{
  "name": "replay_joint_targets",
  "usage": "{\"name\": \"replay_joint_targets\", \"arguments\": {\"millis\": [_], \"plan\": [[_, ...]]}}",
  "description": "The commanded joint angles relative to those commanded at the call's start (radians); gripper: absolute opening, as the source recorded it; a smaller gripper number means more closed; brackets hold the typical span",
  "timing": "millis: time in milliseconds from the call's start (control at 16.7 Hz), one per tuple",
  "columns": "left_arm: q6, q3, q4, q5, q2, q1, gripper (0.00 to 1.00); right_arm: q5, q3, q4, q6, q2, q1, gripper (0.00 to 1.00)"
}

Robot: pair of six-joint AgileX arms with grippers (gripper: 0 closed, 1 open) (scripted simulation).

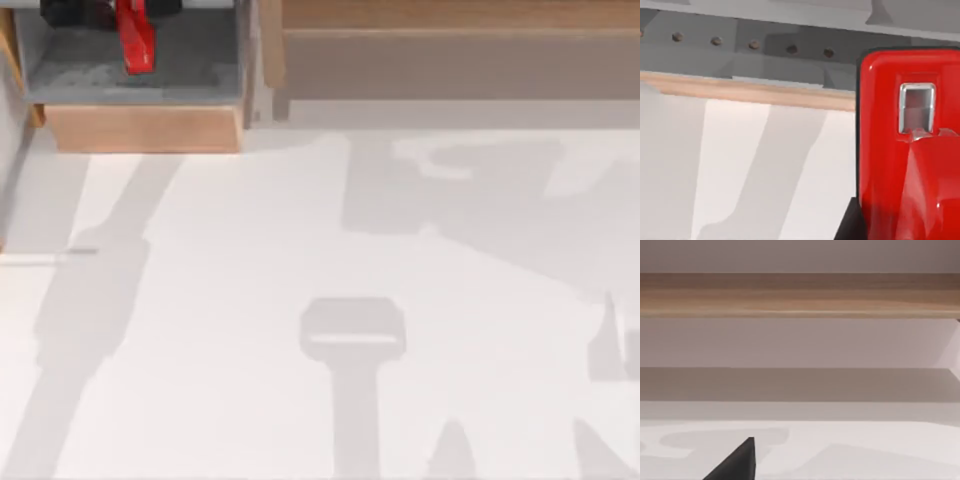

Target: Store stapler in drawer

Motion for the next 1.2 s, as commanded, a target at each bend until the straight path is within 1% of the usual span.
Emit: {"name": "replay_joint_targets", "arguments": {"millis": [300,480,600,840,1020,1200], "plan": [[0.289,0.027,0.033,-0.02,0.008,0.304,0.0,0.0,0.0,0.0,0.0,0.0,0.0,1.0],[0.444,0.014,0.063,-0.005,0.078,0.446,0.0,0.0,0.0,0.0,0.0,0.0,0.0,1.0],[0.532,-0.003,0.084,0.015,0.139,0.518,0.0,0.0,0.0,0.0,0.0,0.0,0.0,1.0],[0.661,-0.051,0.111,0.07,0.251,0.603,0.0,0.0,0.0,0.0,0.0,0.0,0.0,1.0],[0.71,-0.092,0.1,0.103,0.294,0.614,0.0,0.0,0.0,0.0,0.0,0.0,0.0,1.0],[0.72,-0.106,0.09,0.111,0.299,0.613,0.0,0.0,0.0,0.0,0.0,0.0,0.0,1.0]]}}
